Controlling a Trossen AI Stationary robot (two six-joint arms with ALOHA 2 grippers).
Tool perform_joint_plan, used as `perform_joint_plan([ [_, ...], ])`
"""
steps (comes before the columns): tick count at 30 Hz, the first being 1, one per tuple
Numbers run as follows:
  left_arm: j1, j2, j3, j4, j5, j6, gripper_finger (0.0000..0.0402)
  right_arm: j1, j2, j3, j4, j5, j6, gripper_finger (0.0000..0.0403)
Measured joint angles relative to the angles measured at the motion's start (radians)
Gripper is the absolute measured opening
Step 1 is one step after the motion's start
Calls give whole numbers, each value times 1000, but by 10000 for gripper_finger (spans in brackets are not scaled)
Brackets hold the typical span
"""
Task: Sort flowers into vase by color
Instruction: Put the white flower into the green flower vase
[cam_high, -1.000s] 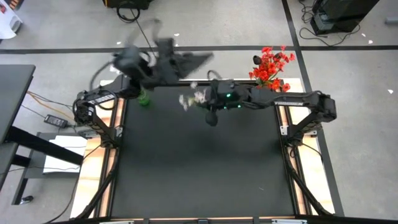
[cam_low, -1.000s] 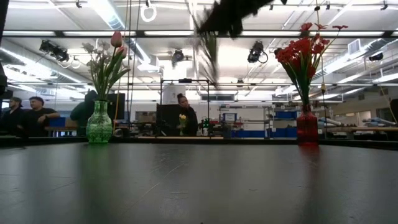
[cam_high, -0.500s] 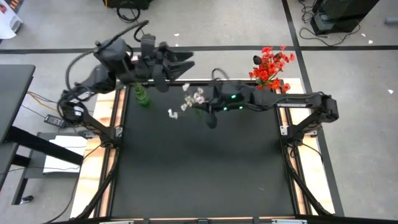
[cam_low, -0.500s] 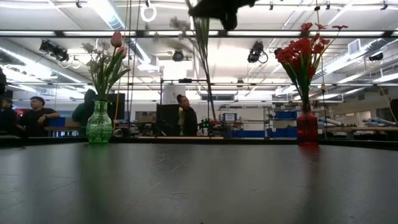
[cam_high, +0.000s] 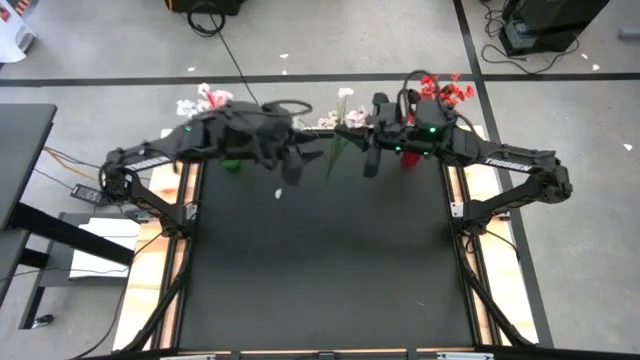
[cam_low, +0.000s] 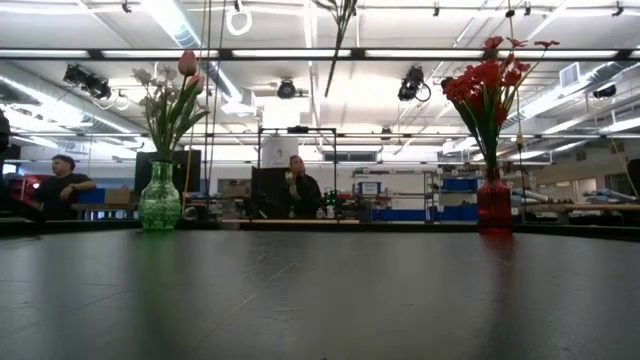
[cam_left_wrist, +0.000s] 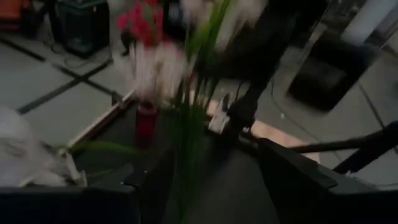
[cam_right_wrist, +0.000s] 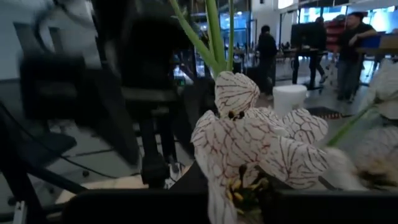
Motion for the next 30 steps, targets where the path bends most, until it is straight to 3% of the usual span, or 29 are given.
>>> perform_joint_plan([
  [9, -10, 1, -299, 398, 29, 64, 236, -4, -33, 0, 29, -14, 56, 0],
  [14, -10, 11, -315, 448, -31, 131, 236, -2, -27, 0, 27, -20, 63, 0],
  [20, -11, 39, -315, 464, -33, 177, 225, -1, -27, 0, 41, -23, 76, 0],
  [24, -10, 49, -316, 472, -35, 171, 176, -1, -27, 0, 44, -34, 77, 0],
  [30, 0, 33, -316, 485, -34, 175, 26, 0, -27, -1, 47, -57, 84, 20],
])
